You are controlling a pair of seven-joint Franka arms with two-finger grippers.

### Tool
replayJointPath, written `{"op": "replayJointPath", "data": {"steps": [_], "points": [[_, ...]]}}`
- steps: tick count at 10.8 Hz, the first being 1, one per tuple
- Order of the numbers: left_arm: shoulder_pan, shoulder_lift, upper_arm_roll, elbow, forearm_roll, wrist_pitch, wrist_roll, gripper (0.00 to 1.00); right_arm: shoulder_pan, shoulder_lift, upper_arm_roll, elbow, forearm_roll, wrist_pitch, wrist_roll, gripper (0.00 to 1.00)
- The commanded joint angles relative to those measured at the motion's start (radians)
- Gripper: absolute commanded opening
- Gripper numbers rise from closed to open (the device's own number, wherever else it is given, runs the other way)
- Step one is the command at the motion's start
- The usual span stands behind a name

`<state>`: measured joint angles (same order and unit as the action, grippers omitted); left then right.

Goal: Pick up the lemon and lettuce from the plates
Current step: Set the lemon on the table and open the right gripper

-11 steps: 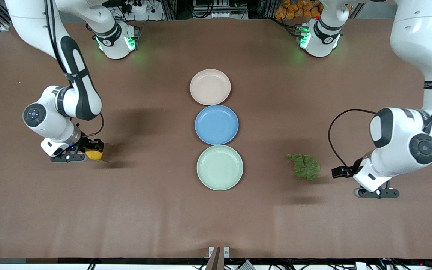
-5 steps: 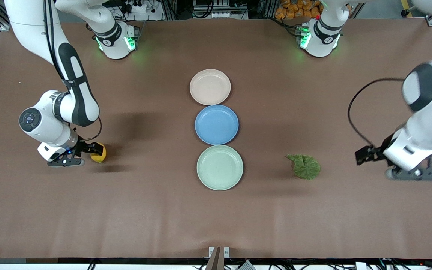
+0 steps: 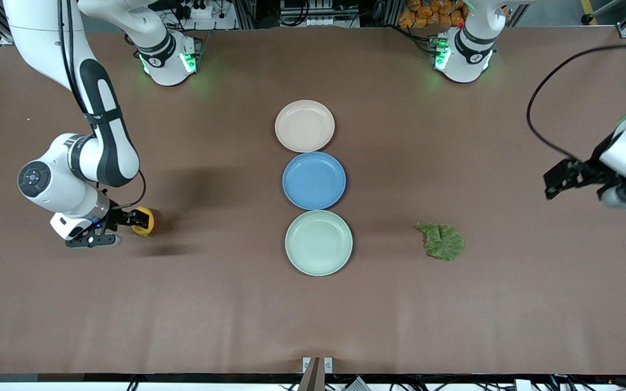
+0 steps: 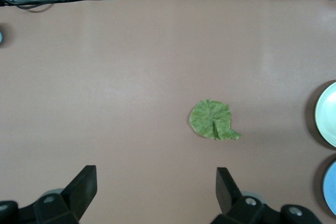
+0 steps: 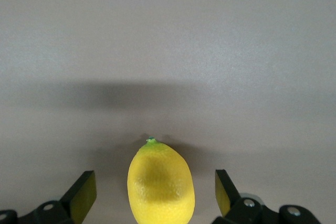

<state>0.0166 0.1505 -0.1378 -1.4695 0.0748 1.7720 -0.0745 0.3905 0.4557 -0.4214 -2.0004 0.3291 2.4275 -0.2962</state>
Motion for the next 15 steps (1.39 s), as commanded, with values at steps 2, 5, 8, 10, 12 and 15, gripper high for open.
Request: {"op": "replayJointPath", "data": {"steps": [2,5,8,10,12,15], "points": [[0.003,-0.1,0.006,-0.017,0.005,-0.103,0.016,1.0,-0.015,-0.049,0.003,0.005,0.013,-0.146,-0.084,1.0],[0.0,-0.14,-0.005,-0.02,-0.003,-0.198,0.019,1.0,-0.018,-0.144,0.003,-0.11,0.008,-0.15,-0.182,1.0],[0.002,-0.15,0.0,-0.025,-0.073,-0.235,0.019,1.0,-0.018,-0.26,0.004,-0.237,0.001,-0.153,-0.185,1.0],[0.005,-0.154,-0.012,-0.031,-0.075,-0.235,0.019,1.0,-0.027,-0.276,0.006,-0.242,-0.008,-0.165,-0.185,1.0],[0.028,-0.154,-0.016,-0.035,-0.075,-0.232,0.019,1.0,-0.079,-0.282,0.05,-0.235,-0.01,-0.163,-0.178,1.0],[0.031,-0.167,-0.035,-0.081,-0.069,-0.211,0.024,1.0,-0.344,-0.285,0.329,-0.215,-0.059,-0.159,-0.131,1.0]]}}
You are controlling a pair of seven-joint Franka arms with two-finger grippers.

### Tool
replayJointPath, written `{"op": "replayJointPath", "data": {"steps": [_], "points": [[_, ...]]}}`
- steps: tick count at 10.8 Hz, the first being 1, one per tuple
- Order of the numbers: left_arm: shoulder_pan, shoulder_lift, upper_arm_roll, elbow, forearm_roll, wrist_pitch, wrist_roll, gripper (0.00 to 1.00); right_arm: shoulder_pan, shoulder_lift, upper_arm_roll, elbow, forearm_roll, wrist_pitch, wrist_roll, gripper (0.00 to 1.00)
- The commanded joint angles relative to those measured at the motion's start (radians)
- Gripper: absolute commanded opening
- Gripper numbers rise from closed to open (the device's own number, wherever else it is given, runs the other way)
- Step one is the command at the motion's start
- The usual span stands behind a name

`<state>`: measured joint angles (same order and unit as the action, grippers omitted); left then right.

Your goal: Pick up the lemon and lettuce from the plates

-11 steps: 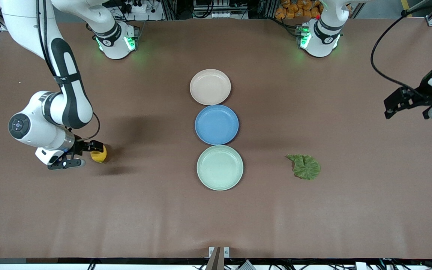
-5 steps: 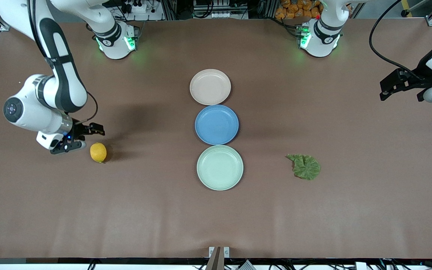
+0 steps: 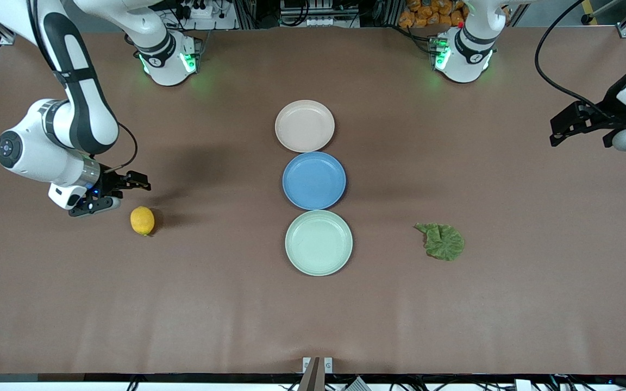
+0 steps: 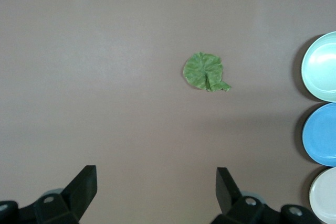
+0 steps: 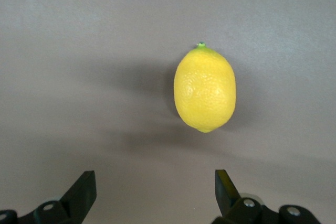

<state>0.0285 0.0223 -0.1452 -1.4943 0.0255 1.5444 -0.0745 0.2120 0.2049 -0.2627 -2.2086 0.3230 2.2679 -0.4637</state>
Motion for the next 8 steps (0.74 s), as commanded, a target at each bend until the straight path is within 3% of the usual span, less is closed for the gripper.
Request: {"op": "replayJointPath", "data": {"steps": [1,3,6,8], "points": [[0.027,-0.053,-0.039,-0.081,-0.018,0.035,0.024,1.0,-0.192,-0.048,0.209,-0.003,-0.102,-0.001,0.109,1.0],[0.03,-0.053,-0.043,-0.087,-0.015,0.04,0.024,1.0,-0.204,-0.094,0.255,-0.019,-0.16,-0.023,0.239,1.0],[0.028,-0.05,-0.043,-0.083,-0.013,0.04,0.024,1.0,-0.214,-0.156,0.261,-0.049,-0.22,-0.071,0.252,1.0],[0.027,-0.045,-0.043,-0.08,-0.013,0.04,0.024,1.0,-0.215,-0.191,0.258,-0.056,-0.304,-0.076,0.292,1.0]]}}
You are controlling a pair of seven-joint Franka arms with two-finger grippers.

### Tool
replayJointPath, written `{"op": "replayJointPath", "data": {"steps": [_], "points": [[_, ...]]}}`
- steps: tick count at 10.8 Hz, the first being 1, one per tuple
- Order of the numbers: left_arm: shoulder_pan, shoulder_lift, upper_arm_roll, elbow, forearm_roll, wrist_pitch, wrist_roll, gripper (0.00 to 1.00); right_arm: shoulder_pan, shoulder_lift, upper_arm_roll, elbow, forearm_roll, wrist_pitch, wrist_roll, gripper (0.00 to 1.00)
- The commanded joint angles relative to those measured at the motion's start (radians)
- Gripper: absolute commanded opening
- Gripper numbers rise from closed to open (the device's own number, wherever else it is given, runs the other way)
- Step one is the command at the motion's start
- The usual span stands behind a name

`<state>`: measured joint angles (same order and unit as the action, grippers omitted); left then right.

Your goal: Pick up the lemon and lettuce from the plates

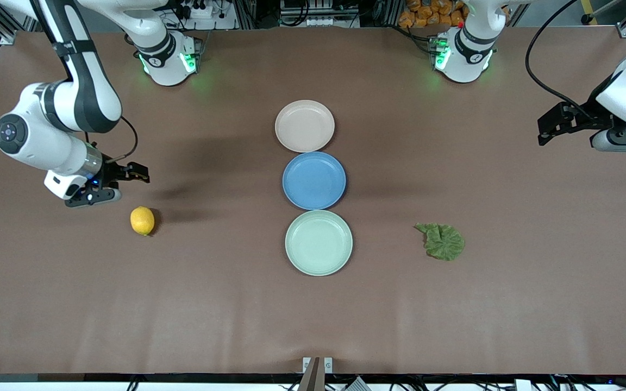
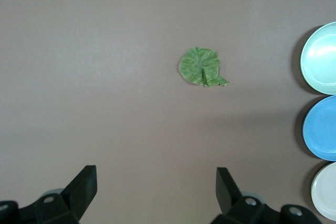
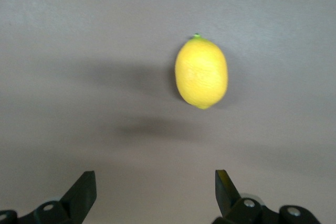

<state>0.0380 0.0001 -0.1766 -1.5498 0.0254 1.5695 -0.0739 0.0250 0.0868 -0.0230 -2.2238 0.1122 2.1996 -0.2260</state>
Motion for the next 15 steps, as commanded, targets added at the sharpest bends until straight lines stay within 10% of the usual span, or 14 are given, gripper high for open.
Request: {"op": "replayJointPath", "data": {"steps": [1,15], "points": [[0.016,-0.023,-0.012,-0.024,-0.013,0.015,0.023,1.0,-0.03,-0.094,0.018,-0.022,-0.185,-0.008,0.097,1.0],[0.022,-0.017,-0.006,-0.023,-0.013,0.037,0.025,1.0,-0.068,-0.094,0.011,0.601,-0.083,-0.521,0.189,1.0]]}}
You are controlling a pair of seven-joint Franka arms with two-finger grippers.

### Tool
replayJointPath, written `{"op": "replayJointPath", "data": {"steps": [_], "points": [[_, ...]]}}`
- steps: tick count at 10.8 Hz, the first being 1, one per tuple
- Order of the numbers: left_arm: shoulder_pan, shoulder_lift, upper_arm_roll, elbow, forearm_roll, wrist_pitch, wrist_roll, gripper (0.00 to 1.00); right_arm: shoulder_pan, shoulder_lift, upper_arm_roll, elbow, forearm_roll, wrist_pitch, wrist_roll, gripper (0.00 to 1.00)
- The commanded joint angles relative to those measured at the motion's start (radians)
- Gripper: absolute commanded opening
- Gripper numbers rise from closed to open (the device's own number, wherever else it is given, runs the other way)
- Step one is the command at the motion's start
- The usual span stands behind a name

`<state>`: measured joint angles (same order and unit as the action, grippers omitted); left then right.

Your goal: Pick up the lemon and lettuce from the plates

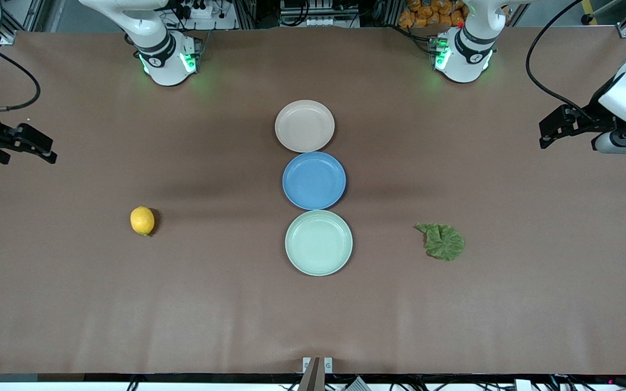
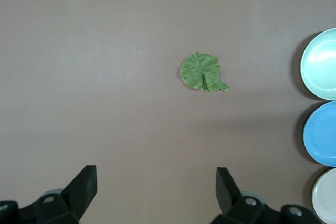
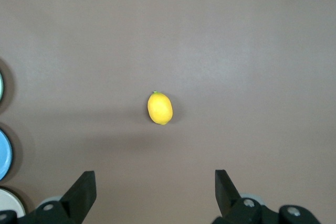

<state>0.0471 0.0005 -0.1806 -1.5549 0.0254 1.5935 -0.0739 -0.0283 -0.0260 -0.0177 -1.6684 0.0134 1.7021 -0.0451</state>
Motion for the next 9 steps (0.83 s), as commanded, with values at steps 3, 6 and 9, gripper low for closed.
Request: {"op": "replayJointPath", "data": {"steps": [3,6,9], "points": [[0.014,-0.007,0.004,-0.014,-0.012,0.016,0.025,1.0,-0.019,0.018,0.005,0.048,0.013,-0.059,0.004,1.0],[0.014,0.003,0.004,-0.005,-0.012,0.017,0.023,1.0,-0.018,0.018,0.007,0.047,0.008,-0.059,0.002,1.0],[0.014,0.004,0.004,-0.005,-0.012,0.02,0.023,1.0,-0.015,0.018,0.008,0.047,0.008,-0.056,0.002,1.0]]}}
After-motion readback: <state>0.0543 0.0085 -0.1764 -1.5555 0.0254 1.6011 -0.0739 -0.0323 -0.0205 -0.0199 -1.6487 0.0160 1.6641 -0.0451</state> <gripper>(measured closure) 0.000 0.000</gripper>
